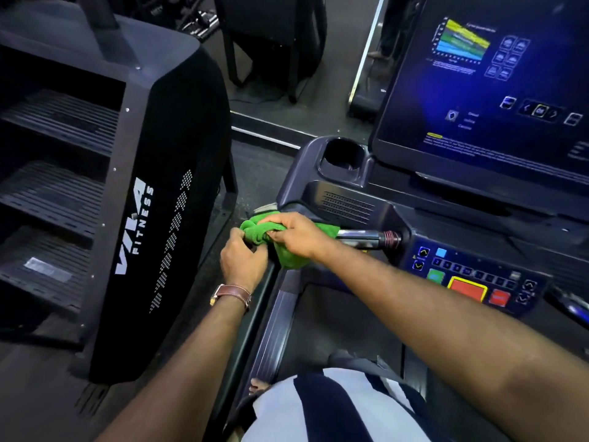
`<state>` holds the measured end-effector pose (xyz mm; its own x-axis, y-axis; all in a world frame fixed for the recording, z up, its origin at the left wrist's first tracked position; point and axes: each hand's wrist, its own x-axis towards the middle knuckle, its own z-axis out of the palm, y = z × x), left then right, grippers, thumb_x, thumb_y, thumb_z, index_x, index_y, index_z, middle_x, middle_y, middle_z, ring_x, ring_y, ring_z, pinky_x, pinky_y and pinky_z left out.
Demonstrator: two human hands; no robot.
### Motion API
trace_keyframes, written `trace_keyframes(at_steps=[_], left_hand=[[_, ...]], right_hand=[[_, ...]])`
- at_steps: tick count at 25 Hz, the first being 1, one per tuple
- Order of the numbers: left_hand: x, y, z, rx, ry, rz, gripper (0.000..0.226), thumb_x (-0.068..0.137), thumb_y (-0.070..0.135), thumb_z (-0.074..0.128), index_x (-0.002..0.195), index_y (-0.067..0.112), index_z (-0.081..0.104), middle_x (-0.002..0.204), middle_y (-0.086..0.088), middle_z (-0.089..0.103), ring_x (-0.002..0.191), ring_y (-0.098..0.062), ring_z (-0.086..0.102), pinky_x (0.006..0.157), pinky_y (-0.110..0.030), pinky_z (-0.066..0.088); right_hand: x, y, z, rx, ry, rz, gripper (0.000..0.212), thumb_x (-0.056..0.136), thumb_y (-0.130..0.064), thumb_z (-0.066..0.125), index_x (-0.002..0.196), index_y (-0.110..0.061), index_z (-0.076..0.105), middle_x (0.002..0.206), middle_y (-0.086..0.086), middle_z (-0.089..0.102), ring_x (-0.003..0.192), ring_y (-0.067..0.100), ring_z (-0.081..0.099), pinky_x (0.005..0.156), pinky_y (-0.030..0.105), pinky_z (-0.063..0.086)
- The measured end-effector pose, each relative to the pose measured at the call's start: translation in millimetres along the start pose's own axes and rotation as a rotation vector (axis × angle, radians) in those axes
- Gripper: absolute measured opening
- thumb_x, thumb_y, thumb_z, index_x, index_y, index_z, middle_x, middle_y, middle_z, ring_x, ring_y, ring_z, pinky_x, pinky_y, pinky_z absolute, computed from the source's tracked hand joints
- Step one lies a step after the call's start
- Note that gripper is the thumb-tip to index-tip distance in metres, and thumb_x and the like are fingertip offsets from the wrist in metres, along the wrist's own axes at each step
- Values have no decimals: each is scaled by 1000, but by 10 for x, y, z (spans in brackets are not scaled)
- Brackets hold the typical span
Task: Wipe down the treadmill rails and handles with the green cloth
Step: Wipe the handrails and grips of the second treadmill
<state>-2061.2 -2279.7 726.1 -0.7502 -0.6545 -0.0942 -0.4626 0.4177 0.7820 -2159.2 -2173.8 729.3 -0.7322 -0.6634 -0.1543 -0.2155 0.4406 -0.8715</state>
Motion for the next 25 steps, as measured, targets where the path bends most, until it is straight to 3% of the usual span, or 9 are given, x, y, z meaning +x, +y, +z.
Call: trace_keyframes(at_steps=[3,6,10,12,15,18,20,22,25], left_hand=[[-101,-40,-26,-93,37,104,32,68,13,69,92,16,50,92,-8,61,81,-29,60,76,-41,51],[-226,-103,-40,-150,55,143,44,66,11,72,103,19,50,104,0,51,85,-22,58,78,-42,54],[-617,-123,-181,-389,46,59,47,75,15,73,116,23,51,115,0,60,93,-14,61,87,-38,53],[-907,-114,-327,-647,-11,-26,42,79,29,70,117,22,53,116,1,65,102,-17,63,93,-39,50],[-1367,-123,-522,-936,-74,-119,60,77,35,75,127,14,51,123,-6,64,114,-22,61,99,-43,47],[-1915,-189,-806,-1019,-20,-199,44,81,15,74,120,1,58,116,-17,67,107,-30,65,93,-43,52],[-2322,-339,-1093,-1035,169,-264,32,84,10,69,113,-4,62,109,-19,69,103,-33,66,91,-45,53],[-2647,-522,-1365,-1047,365,-335,28,86,12,69,106,-7,64,103,-22,70,103,-39,64,91,-51,52],[-3245,-775,-1771,-1052,594,-349,27,86,12,68,103,-9,63,104,-27,68,101,-42,64,89,-57,51]], right_hand=[[-223,-117,-88,457,20,146,27,96,-1,54,116,-11,67,105,12,70,93,18,61,92,35,49],[-483,-198,-161,691,88,199,24,100,-8,49,117,-5,66,103,18,69,88,25,63,77,35,54],[-843,-243,-106,911,126,229,30,102,-12,46,126,-2,60,112,21,69,95,30,68,90,47,54],[-1064,-335,-37,1058,24,274,33,101,-18,46,127,-2,58,111,20,69,100,34,67,92,51,53],[-1401,-466,126,1234,-287,333,55,93,-34,54,136,0,52,132,26,57,119,39,57,104,56,42],[-1687,-569,359,1140,-391,179,55,78,0,61,132,7,49,127,32,56,112,42,57,99,58,46],[-1887,-704,596,895,-383,132,57,64,14,53,120,4,56,106,24,66,95,35,63,80,45,57],[-2023,-825,830,581,-354,30,57,59,18,52,109,-8,61,97,13,68,86,26,62,67,33,54],[-2406,-1113,1384,254,-403,-220,59,70,2,72,118,-27,53,116,5,58,91,15,60,75,28,53]])
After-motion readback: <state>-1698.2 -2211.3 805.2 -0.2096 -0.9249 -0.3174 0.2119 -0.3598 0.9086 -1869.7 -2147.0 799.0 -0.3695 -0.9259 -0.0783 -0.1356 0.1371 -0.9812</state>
